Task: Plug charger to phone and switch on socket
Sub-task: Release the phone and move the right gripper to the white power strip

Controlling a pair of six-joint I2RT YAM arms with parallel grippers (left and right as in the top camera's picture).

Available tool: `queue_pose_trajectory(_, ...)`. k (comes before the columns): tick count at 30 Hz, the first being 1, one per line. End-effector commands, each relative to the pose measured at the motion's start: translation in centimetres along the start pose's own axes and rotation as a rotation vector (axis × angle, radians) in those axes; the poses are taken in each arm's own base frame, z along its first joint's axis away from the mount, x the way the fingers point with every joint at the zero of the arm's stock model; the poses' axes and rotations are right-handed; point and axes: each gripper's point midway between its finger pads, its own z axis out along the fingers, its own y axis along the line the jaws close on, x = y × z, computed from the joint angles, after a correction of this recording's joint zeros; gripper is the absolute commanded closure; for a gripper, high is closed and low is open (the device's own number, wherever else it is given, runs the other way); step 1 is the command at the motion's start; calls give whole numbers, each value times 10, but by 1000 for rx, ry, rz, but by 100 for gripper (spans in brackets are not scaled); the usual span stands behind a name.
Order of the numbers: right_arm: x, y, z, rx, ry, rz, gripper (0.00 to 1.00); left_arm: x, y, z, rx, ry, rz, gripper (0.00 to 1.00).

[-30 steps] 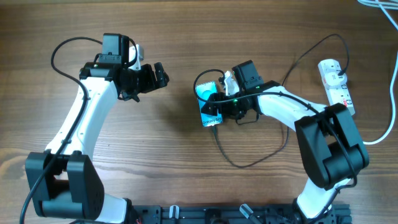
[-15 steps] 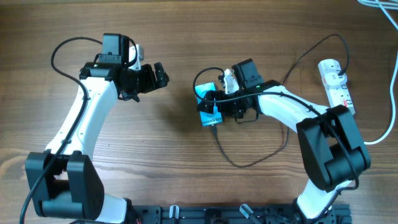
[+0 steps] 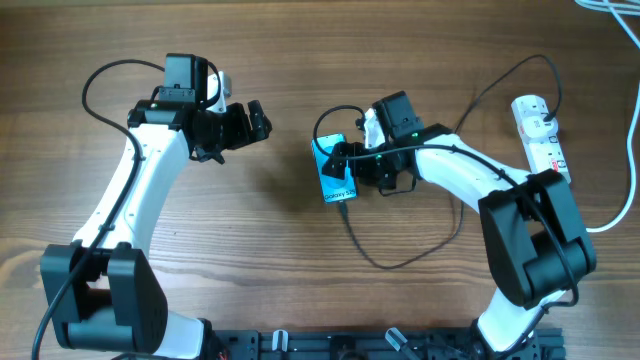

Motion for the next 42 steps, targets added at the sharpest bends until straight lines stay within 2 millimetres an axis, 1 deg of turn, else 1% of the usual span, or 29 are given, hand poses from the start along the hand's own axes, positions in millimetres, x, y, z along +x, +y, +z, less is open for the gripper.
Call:
queue_pose_trajectory(1, 3, -53, 0, 266, 17, 74, 0, -1, 4, -2, -13, -10, -13, 0)
queue_pose_trajectory(4, -1, -51, -25, 360, 44, 85, 0, -1, 4, -2, -13, -10, -13, 0)
queue_pose_trajectory(6, -4, -51, -44, 438, 60, 67, 0, -1, 4, -2, -13, -10, -13, 0)
queue_pose_trajectory(9, -7, -60, -78, 597, 56, 65, 0, -1, 4, -2, -13, -10, -13, 0)
queue_pose_trajectory(10, -8, -65, -89, 655, 52, 73, 0, -1, 4, -2, -13, -9, -13, 0)
queue_pose_trajectory(12, -8, -78, -105, 741, 45, 94, 0, -1, 4, -2, -13, -10, -13, 0)
queue_pose_trajectory(14, -7, -97, -122, 822, 28, 164, 0, -1, 4, -2, -13, -10, -13, 0)
queue_pose_trajectory(18, -12, -125, -141, 835, 10, 275, 0, -1, 4, -2, -13, -10, -13, 0)
queue_pose_trajectory(22, -16, -161, -164, 822, -10, 415, 0, -1, 4, -2, -13, -9, -13, 0)
queue_pose_trajectory(23, -17, -169, -170, 821, -17, 445, 0, -1, 4, -2, -13, -9, -13, 0)
queue_pose_trajectory(24, -17, -183, -179, 818, -27, 496, 0, -1, 4, -2, -13, -10, -13, 0)
queue_pose_trajectory(31, -14, -239, -215, 787, -93, 697, 0, -1, 4, -2, -13, -9, -13, 0)
queue_pose_trajectory(34, -13, -253, -223, 748, -114, 761, 0, -1, 4, -2, -13, -9, -13, 0)
queue_pose_trajectory(37, -7, -268, -233, 736, -124, 815, 0, -1, 4, -2, -13, -9, -13, 0)
queue_pose_trajectory(40, -7, -285, -244, 731, -136, 786, 0, -1, 4, -2, -13, -9, -13, 0)
queue_pose_trajectory(42, -7, -296, -251, 728, -158, 799, 0, -1, 4, -2, -13, -10, -13, 0)
